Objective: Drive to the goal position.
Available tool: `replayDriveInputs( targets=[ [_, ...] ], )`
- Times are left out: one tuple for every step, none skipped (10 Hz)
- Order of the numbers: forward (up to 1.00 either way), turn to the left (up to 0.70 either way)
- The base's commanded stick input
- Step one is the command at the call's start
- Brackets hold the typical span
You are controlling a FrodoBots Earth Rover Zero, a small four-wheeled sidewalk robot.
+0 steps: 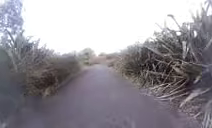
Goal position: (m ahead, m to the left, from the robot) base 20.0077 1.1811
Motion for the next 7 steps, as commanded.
replayDriveInputs(
  targets=[
    [0.7,0.0],
    [0.7,0.0],
    [0.7,0.0],
    [0.7,0.0],
    [0.7,0.0],
    [0.7,0.0],
    [0.7,0.0]
  ],
)
